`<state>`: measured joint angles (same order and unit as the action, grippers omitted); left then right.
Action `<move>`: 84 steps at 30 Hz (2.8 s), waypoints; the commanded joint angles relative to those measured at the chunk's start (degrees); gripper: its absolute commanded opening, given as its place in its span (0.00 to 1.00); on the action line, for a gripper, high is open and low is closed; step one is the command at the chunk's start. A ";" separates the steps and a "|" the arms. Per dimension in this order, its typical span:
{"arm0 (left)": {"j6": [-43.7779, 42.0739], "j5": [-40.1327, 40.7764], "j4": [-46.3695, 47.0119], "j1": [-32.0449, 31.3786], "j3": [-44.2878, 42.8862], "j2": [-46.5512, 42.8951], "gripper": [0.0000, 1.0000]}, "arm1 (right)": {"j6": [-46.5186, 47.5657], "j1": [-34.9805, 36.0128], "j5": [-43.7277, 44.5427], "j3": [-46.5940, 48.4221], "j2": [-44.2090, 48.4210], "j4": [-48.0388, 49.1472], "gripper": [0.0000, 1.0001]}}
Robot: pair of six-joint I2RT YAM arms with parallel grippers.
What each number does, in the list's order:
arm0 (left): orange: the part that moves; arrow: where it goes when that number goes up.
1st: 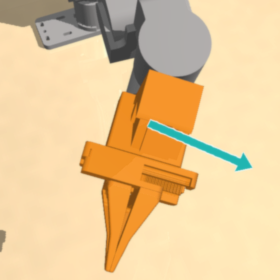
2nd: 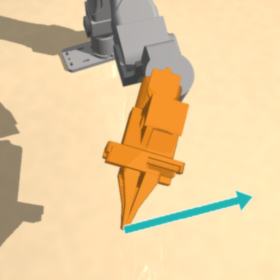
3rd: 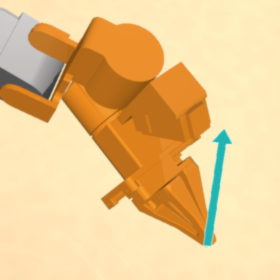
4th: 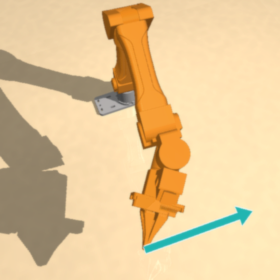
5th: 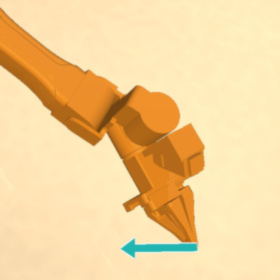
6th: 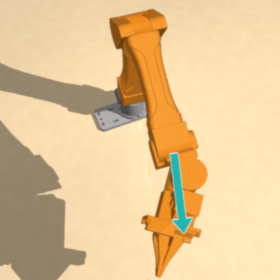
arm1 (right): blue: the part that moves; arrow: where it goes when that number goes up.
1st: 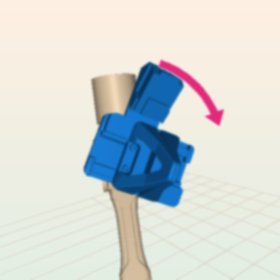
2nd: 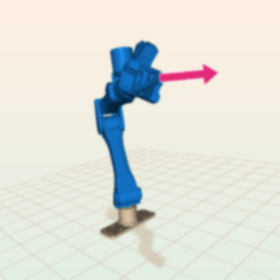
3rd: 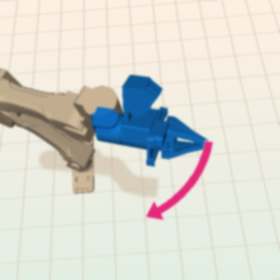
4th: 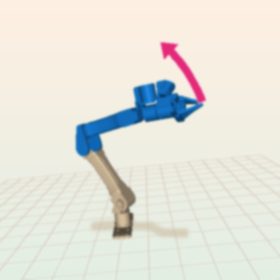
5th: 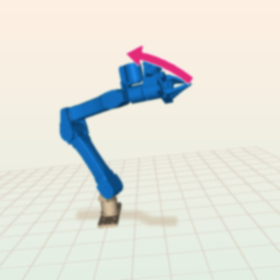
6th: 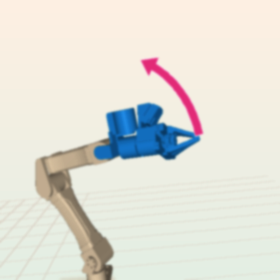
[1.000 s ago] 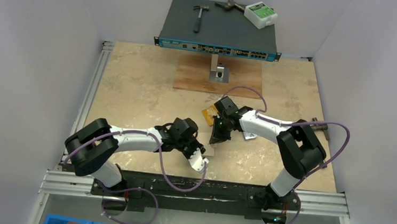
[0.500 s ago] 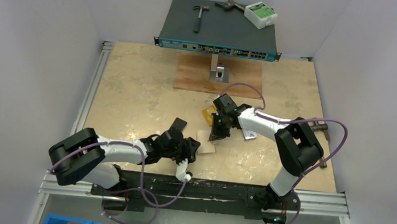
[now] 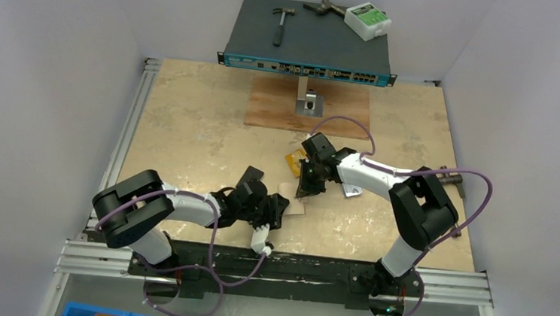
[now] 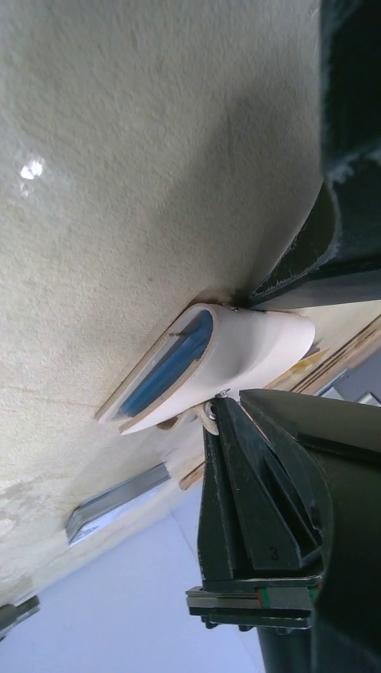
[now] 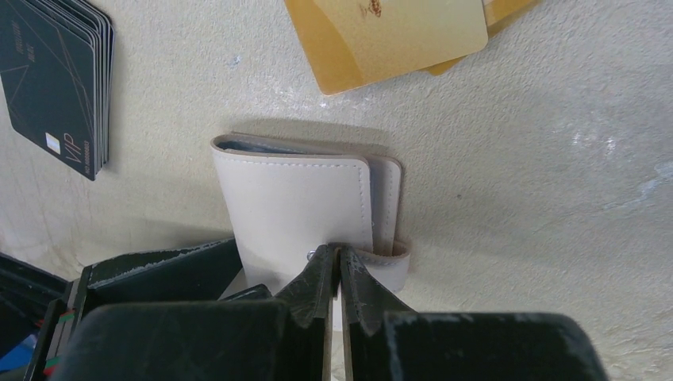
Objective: Put the credit cards into the card holder
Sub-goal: Close the card holder at the center of the board.
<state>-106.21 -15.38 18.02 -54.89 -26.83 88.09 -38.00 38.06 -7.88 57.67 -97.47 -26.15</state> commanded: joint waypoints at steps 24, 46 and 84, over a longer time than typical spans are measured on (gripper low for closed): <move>-10.51 -0.38 -26.60 -0.08 -6.74 2.99 0.18 | 1.37 -0.02 6.42 1.30 4.76 -3.68 0.06; -9.59 -0.16 -27.95 -0.13 -8.26 3.53 0.17 | 0.03 4.03 6.43 3.48 2.88 -2.86 0.00; -7.63 0.31 -29.87 -0.37 -9.12 3.39 0.12 | -3.39 7.85 15.45 1.98 -0.03 -0.40 0.00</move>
<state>-115.50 -14.50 -4.08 -54.89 -36.53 89.47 -39.16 45.19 3.95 60.05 -97.86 -27.88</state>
